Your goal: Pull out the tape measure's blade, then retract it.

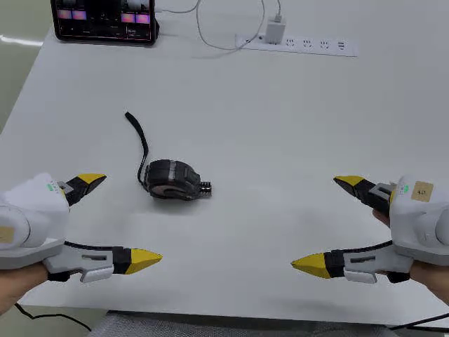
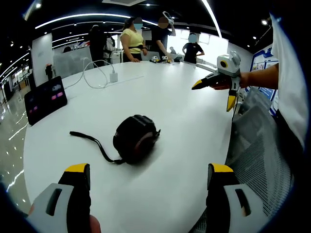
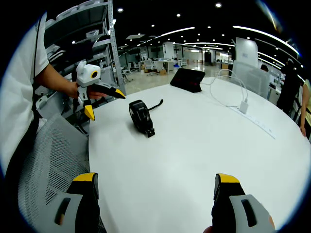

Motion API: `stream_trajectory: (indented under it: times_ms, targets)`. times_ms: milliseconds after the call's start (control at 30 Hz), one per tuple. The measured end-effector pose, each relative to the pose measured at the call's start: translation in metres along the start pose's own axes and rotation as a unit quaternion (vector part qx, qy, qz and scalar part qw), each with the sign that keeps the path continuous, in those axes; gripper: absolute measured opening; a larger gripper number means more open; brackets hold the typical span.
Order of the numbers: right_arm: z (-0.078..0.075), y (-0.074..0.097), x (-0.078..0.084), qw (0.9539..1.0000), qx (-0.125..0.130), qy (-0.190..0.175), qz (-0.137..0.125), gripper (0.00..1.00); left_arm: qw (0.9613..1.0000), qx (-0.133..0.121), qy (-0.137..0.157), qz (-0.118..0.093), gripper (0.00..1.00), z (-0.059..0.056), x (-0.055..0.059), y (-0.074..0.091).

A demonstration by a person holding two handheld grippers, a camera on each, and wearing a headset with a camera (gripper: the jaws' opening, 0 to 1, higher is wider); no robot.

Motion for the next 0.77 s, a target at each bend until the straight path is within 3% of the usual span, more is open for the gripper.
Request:
stream_trajectory:
  times_ms: [433,767]
  targets:
    - [-0.0003,0.0007,0.0001,1.0,0.001,-0.002,-0.002,0.98,0.9997,0.011,0.023,-0.007,0.99,0.0003,-0.0007,0.0017]
    - [-0.0009,0.0009,0.0005,1.0,0.001,-0.002,-0.002,0.98,0.9997,0.011,0.019,-0.008,0.99,0.0004,-0.001,0.0024]
Point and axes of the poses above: the centre of the closed fingertips' face, and the gripper's own axes: y roughly backward along the fingers, z roughly to its left, x roughly out of its underside, the point moved 4 cm from there along y, roughly backward along the fingers, and after that the axes turned 6 degrees about z, right-handed, at the moved point
